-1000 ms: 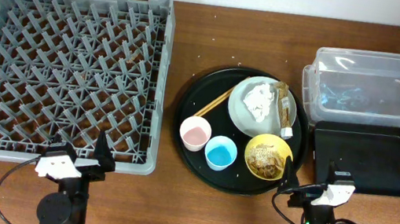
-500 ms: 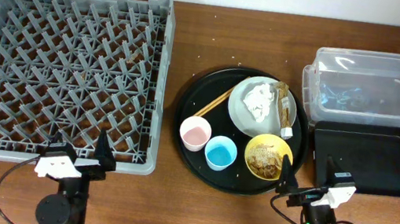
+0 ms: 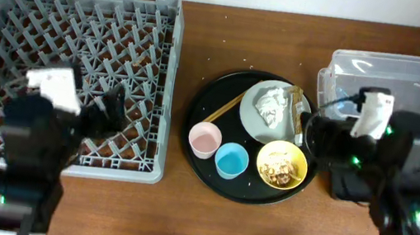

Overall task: Sort waste into correct bins and load items into the dishwasher rack
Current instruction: 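Grasp the crumpled white tissue from the plate with the right gripper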

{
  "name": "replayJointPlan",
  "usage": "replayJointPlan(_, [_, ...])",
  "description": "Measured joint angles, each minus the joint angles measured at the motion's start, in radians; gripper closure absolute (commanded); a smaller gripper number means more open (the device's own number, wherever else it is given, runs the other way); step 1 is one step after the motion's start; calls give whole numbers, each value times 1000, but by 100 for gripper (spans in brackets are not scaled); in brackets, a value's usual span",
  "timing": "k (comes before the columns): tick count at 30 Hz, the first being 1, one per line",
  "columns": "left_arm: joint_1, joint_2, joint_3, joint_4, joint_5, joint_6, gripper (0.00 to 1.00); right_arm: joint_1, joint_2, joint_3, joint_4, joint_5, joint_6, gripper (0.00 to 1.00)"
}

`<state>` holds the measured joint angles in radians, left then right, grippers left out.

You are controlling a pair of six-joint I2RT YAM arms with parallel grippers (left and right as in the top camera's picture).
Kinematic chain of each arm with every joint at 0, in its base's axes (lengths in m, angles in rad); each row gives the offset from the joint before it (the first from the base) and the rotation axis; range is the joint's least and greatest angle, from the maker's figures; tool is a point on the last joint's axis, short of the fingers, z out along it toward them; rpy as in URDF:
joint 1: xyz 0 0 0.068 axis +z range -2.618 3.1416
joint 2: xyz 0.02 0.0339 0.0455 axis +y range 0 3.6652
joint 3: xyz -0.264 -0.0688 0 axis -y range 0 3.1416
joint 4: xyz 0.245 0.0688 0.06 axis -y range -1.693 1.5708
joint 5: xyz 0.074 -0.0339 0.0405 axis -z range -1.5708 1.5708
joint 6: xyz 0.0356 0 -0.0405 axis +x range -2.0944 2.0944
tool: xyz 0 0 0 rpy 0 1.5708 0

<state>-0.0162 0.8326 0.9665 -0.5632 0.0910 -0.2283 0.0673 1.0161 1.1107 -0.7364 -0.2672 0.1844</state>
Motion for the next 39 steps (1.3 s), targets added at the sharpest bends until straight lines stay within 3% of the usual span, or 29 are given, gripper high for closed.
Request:
replayJointPlan(2, [0, 146, 99, -89, 36, 0, 1, 0, 66, 4, -5, -47, 3, 2])
replayJointPlan(4, [0, 248, 126, -116, 49, 0, 1, 0, 154, 8, -43, -86, 3, 13])
replayJointPlan(6, [0, 296, 126, -141, 55, 0, 1, 11, 224, 10, -60, -63, 6, 16])
replayJointPlan(8, [0, 315, 126, -146, 56, 0, 1, 74, 332, 10, -32, 28, 11, 34])
replayJointPlan(10, [0, 316, 126, -147, 56, 0, 1, 102, 420, 11, 69, 153, 15, 44])
replayJointPlan(12, [0, 318, 126, -149, 56, 0, 1, 105, 541, 11, 131, 278, 19, 44])
replayJointPlan(13, [0, 317, 126, -156, 56, 0, 1, 103, 642, 12, 184, 332, 23, 50])
replayJointPlan(14, [0, 318, 126, -156, 56, 0, 1, 100, 679, 12, 201, 348, 23, 59])
replayJointPlan(16, [0, 318, 126, -156, 56, 0, 1, 95, 776, 11, 253, 377, 27, 96])
replayJointPlan(19, [0, 318, 126, -157, 56, 0, 1, 92, 808, 14, 260, 387, 27, 96])
replayJointPlan(22, [0, 318, 126, -156, 56, 0, 1, 92, 699, 46, 181, 388, 44, 96])
replayJointPlan(26, [0, 318, 126, -156, 56, 0, 1, -24, 426, 140, 258, 392, 303, 96])
replayJointPlan(28, [0, 318, 126, -158, 56, 0, 1, -109, 456, 143, 344, 393, 417, 96])
replayJointPlan(30, [0, 318, 126, -155, 56, 0, 1, -215, 595, 143, 435, 400, 499, 96])
replayJointPlan(32, [0, 318, 126, -155, 56, 0, 0, -260, 724, 142, 515, 376, 528, 50])
replayJointPlan(36, [0, 318, 126, -156, 56, 0, 1, -303, 729, 132, 591, 5, 438, 46])
replayJointPlan(38, [0, 318, 126, -159, 56, 0, 1, -265, 639, 133, 499, -92, 369, 46])
replayJointPlan(39, [0, 318, 126, -158, 56, 0, 1, -209, 577, 135, 417, -129, 300, 41])
